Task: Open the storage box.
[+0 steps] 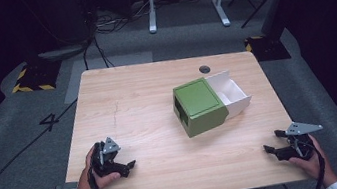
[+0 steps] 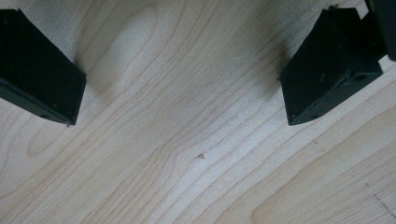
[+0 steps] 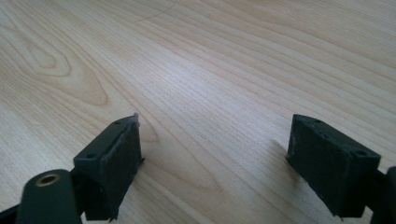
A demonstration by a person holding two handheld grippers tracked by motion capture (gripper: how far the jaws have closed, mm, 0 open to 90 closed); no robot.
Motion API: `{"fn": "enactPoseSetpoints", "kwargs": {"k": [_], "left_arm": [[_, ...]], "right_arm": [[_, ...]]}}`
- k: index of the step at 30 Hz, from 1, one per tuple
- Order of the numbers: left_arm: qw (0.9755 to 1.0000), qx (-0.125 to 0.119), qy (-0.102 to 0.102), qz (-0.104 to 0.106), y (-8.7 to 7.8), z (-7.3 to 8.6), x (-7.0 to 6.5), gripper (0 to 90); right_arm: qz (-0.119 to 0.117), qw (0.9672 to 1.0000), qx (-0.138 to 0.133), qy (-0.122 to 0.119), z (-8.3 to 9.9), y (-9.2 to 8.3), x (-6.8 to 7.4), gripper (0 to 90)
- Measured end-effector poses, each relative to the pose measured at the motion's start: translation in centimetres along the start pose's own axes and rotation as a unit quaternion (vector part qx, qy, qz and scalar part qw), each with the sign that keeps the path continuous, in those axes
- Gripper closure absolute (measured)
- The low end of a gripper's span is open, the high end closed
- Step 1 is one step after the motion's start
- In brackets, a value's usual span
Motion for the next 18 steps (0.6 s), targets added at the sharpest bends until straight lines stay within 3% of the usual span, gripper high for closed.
{"fn": "enactPoseSetpoints", "kwargs": {"k": [18], "left_arm": [[1.0000,0.001,0.002,0.002,0.03,-0.05,0.10,0.2]], "right_arm": [[0.002,1.0000,0.000,0.002,0.01,-0.01,0.02,17.4]]}}
Point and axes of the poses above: each handheld gripper's, and its own axes: y roughly forward along the jaws, z roughly out of its underside, x roughly to its left, the point moved 1 cm from there along y, roughly forward along the jaws, and after that the axes turned 2 degrees about -z, right-handed, at the moved point
